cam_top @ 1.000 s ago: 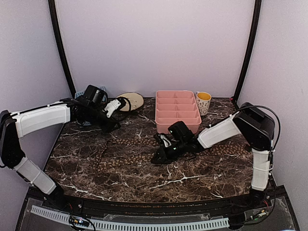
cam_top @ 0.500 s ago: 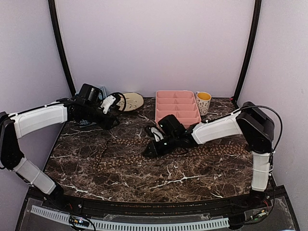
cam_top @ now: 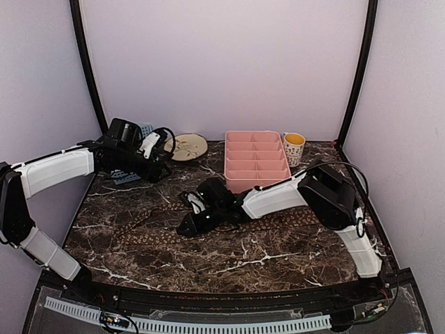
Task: Roll the ties
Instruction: Flatten out the tie at the center of the board.
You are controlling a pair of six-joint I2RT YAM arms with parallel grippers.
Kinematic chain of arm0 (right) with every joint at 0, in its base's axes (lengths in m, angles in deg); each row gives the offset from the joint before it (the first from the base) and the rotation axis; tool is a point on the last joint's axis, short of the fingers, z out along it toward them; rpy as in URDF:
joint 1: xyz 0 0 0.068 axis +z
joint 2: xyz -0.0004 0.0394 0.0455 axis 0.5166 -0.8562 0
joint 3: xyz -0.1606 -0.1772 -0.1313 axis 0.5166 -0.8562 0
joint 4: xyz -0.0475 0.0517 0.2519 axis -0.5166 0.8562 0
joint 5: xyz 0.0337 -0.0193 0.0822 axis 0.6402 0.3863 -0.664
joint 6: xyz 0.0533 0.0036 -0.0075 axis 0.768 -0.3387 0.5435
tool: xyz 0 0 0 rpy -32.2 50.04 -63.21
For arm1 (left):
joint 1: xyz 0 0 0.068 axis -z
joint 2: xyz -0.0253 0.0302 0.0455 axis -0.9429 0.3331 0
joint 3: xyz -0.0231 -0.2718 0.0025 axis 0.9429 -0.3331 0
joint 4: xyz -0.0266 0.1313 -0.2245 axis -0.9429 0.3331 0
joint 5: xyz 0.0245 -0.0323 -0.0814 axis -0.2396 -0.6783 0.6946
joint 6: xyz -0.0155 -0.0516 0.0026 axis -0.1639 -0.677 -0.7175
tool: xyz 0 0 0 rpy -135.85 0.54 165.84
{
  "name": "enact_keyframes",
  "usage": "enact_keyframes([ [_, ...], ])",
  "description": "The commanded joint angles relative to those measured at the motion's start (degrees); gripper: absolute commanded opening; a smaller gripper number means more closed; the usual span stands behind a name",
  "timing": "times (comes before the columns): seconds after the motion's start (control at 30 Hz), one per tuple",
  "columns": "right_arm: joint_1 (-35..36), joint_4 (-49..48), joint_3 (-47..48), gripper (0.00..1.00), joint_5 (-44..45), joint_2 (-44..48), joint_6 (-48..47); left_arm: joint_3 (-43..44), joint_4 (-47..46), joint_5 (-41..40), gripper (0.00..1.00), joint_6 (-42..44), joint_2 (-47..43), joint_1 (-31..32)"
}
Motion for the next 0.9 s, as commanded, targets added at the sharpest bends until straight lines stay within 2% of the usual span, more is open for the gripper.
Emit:
enact_keyframes([
  [0.0, 4.06, -3.31, 8.81, 0.19, -1.79, -8.2, 8.26, 1.65, -0.93, 6.15, 0.68, 0.41, 0.08, -0.48],
  [0.07, 4.24, -7.98, 11.18, 0.21, -3.36, -8.66, 11.32, 0.85, -2.47, 9.68, 0.66, 0.92, -0.08, -0.47],
  [0.13, 3.38, -14.0, 7.02, 0.22, -3.02, -4.43, 13.63, -0.54, -4.96, 11.59, 0.65, 0.78, -0.35, -0.46],
  [0.23, -0.08, -23.11, -9.2, 0.29, -2.27, 7.6, 15.13, -1.5, -7.91, 14.67, 0.64, 0.86, 0.55, -0.47],
  [0.33, -5.23, -25.45, -23.08, 0.32, -2.3, 20.26, 13.96, -2.68, -13.72, 18.56, 0.63, -0.91, 2.7, -0.18],
  [0.43, -9.78, -20.28, -32.34, 0.34, -0.24, 32.07, 10.45, 0.39, -15.44, 18.91, 0.63, 0.53, 7.92, 3.19],
  [0.53, -14.88, -13.81, -38.56, 0.33, 1.98, 38.79, 7.77, 7.1, -13.37, 16.46, 0.61, 3.68, 16.0, 10.42],
  [0.7, -23.17, -6.17, -45.14, 0.28, 3.66, 44.14, 5.09, 20.29, -9.27, 13.95, 0.55, 6.8, 30.95, 18.7],
  [0.87, -27.36, -2.01, -48.69, 0.23, 6.26, 45.46, 3.82, 29.98, -7.53, 11.01, 0.51, 8.0, 41.79, 22.23],
])
